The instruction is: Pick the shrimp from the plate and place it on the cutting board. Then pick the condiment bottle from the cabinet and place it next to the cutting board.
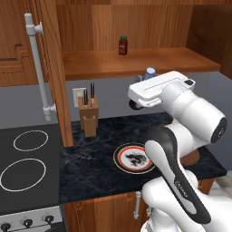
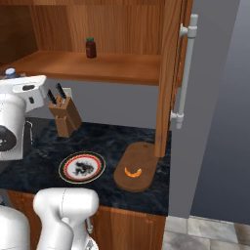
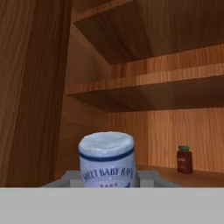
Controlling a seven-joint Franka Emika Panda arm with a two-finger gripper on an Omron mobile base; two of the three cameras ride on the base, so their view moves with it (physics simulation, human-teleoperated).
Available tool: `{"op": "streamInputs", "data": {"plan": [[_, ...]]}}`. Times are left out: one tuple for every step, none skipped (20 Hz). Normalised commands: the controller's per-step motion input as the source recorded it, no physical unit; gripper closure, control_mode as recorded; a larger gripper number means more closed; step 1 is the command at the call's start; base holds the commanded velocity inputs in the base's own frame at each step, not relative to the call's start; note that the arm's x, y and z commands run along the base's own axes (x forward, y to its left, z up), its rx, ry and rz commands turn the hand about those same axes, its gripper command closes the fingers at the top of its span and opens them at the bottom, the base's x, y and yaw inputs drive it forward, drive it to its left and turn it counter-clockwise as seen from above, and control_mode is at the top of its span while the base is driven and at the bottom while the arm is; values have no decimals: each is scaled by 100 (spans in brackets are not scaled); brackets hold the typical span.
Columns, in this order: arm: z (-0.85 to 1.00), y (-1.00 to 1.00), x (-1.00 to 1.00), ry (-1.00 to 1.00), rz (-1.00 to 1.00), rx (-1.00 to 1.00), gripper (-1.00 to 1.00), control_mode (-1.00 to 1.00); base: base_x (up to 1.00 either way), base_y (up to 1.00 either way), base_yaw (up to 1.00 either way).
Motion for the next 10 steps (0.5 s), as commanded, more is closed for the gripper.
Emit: {"op": "streamInputs", "data": {"plan": [[-41, 0, -20, 0, 5, -4, 100, -100, 0, 0, 0], [-41, 0, -17, -1, 5, -4, 100, -100, 0, 0, 0], [-39, 0, -18, -2, 6, -3, 100, -100, 0, 0, 0], [-40, 0, -18, -3, 6, -1, 100, -100, 0, 0, 0], [-42, 0, -16, -4, 6, -2, 100, -100, 0, 0, 0], [-43, 0, -13, -3, 6, -2, 100, -100, 0, 0, 0], [-46, 1, -10, -3, 6, -2, 100, -100, 0, 0, 0], [-46, 2, -8, -4, 6, -2, 100, -100, 0, 0, 0], [-49, 4, -2, -4, 6, -2, 100, -100, 0, 0, 0], [-51, 5, 0, -2, 6, -2, 100, -100, 0, 0, 0]]}}
